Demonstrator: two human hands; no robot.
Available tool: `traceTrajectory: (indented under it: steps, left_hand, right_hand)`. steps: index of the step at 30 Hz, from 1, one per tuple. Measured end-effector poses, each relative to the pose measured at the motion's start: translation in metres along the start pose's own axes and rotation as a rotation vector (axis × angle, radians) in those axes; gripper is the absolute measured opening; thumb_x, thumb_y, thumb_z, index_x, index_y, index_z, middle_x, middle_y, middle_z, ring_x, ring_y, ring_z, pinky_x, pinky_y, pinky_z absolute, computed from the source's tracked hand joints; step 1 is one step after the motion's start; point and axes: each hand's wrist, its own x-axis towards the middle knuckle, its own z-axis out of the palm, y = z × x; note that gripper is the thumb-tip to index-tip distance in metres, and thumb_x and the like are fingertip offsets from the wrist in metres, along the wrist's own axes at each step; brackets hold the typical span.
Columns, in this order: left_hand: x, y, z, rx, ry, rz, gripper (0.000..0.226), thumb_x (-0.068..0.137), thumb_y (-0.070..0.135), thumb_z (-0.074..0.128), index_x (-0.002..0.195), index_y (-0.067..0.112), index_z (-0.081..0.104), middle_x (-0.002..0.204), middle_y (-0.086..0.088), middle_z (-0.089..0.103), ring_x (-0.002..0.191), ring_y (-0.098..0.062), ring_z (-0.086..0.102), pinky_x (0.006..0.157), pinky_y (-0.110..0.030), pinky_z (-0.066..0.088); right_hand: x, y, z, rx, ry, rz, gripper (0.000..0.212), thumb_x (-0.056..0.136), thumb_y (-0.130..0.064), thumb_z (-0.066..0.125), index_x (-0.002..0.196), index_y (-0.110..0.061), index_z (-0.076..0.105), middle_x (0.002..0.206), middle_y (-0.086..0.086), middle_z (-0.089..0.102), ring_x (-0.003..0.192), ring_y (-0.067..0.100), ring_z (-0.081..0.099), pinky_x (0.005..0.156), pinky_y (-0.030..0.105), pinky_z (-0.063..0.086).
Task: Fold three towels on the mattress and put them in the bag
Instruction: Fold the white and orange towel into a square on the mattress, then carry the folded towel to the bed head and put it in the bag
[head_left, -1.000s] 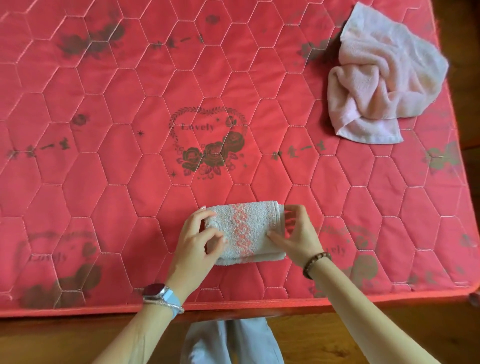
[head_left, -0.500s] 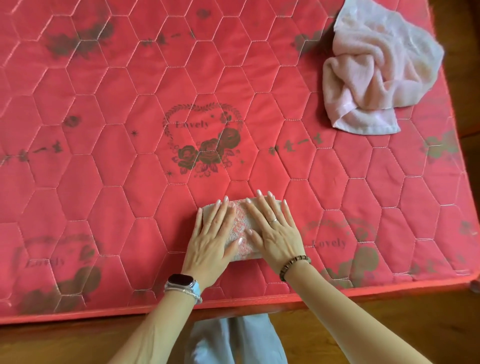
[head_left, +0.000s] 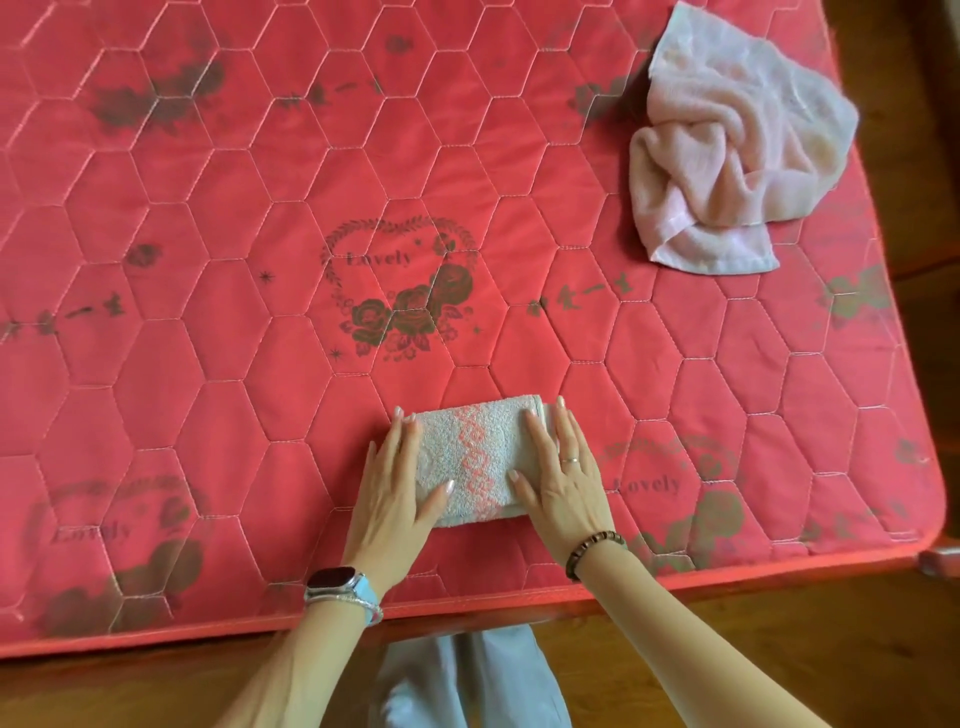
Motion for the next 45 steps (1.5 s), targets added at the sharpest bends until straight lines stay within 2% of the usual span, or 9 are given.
traceTrajectory:
  steps: [5, 11, 15, 20, 24, 31, 36, 41, 45]
  left_hand:
    - [-0.012, 0.009, -0.009, -0.191, 0.102, -0.224, 0.087, 0.083, 0.062, 0.049, 0.150, 0.008, 0.034, 0.143, -0.008, 0.046, 0.131, -0.023, 0.040, 0.111, -0.030, 0.027]
    - [0.005, 0.021, -0.016, -0.395, 0.011, -0.546, 0.080, 0.073, 0.072, 0.055, 0.126, 0.013, 0.056, 0.107, 0.000, 0.065, 0.108, -0.027, 0.055, 0.098, -0.045, 0.045]
    - [0.014, 0.029, -0.022, -0.599, -0.093, -0.668, 0.057, 0.081, 0.060, 0.064, 0.106, 0.008, 0.062, 0.100, -0.002, 0.066, 0.100, -0.025, 0.063, 0.083, -0.036, 0.049]
    - [0.010, 0.038, -0.033, -0.790, -0.039, -0.714, 0.034, 0.095, 0.041, 0.063, 0.113, 0.012, 0.058, 0.108, -0.002, 0.066, 0.106, -0.022, 0.063, 0.082, -0.032, 0.046]
    - [-0.003, 0.052, -0.062, -0.957, 0.024, -0.680, 0.029, 0.092, 0.042, 0.067, 0.111, 0.022, 0.057, 0.114, -0.004, 0.068, 0.108, -0.019, 0.066, 0.093, -0.035, 0.052]
    - [-0.036, 0.098, -0.153, -1.054, 0.158, -0.613, 0.010, 0.095, 0.031, 0.064, 0.103, 0.031, 0.058, 0.109, 0.007, 0.067, 0.105, -0.011, 0.063, 0.094, -0.030, 0.049]
    - [-0.068, 0.127, -0.213, -1.082, 0.264, -0.586, 0.015, 0.091, 0.043, 0.067, 0.100, 0.033, 0.060, 0.109, 0.007, 0.068, 0.110, -0.017, 0.063, 0.098, -0.036, 0.047]
    - [-0.107, 0.163, -0.265, -1.176, 0.273, -0.565, 0.012, 0.094, 0.043, 0.063, 0.097, 0.034, 0.054, 0.103, 0.016, 0.059, 0.094, 0.004, 0.053, 0.072, -0.018, 0.037]
    - [-0.147, 0.173, -0.300, -1.196, 0.307, -0.559, 0.013, 0.094, 0.043, 0.063, 0.095, 0.036, 0.052, 0.100, 0.020, 0.056, 0.089, 0.008, 0.048, 0.093, -0.028, 0.030]
  right_hand:
    - [0.003, -0.010, -0.011, 0.329, 0.100, 0.355, 0.081, 0.076, -0.049, 0.069, 0.139, -0.011, 0.037, 0.127, 0.003, 0.046, 0.122, 0.023, 0.042, 0.101, 0.032, 0.034]
    - [0.016, -0.016, -0.015, 0.485, 0.003, 0.570, 0.052, 0.077, -0.048, 0.074, 0.109, -0.012, 0.053, 0.106, 0.001, 0.052, 0.107, 0.023, 0.051, 0.093, 0.039, 0.045]
    - [0.021, -0.016, -0.015, 0.577, -0.168, 0.626, 0.042, 0.080, -0.057, 0.066, 0.085, -0.019, 0.048, 0.099, 0.005, 0.058, 0.096, 0.026, 0.057, 0.086, 0.045, 0.050]
    - [0.016, -0.030, -0.032, 0.611, -0.196, 0.555, 0.040, 0.088, -0.045, 0.063, 0.074, -0.020, 0.035, 0.089, 0.003, 0.042, 0.070, 0.012, 0.037, 0.059, 0.022, 0.032]
    - [0.009, -0.051, -0.059, 0.764, -0.240, 0.555, 0.037, 0.090, -0.043, 0.062, 0.101, -0.010, 0.048, 0.095, -0.002, 0.054, 0.080, 0.009, 0.053, 0.066, 0.022, 0.047]
    - [-0.007, -0.111, -0.143, 0.858, -0.186, 0.407, 0.036, 0.092, -0.032, 0.064, 0.107, -0.006, 0.044, 0.093, -0.004, 0.052, 0.075, 0.001, 0.052, 0.051, 0.004, 0.041]
    - [-0.024, -0.157, -0.207, 0.838, -0.156, 0.264, 0.040, 0.091, -0.037, 0.064, 0.109, -0.005, 0.047, 0.091, -0.003, 0.052, 0.074, 0.005, 0.052, 0.054, 0.007, 0.043]
    - [-0.049, -0.191, -0.254, 0.899, -0.153, 0.202, 0.041, 0.086, -0.044, 0.069, 0.107, -0.012, 0.053, 0.095, -0.002, 0.058, 0.086, 0.013, 0.058, 0.074, 0.030, 0.051]
    - [-0.077, -0.222, -0.273, 0.894, -0.195, 0.131, 0.039, 0.086, -0.046, 0.068, 0.103, -0.013, 0.053, 0.094, 0.001, 0.058, 0.084, 0.015, 0.057, 0.077, 0.035, 0.052]
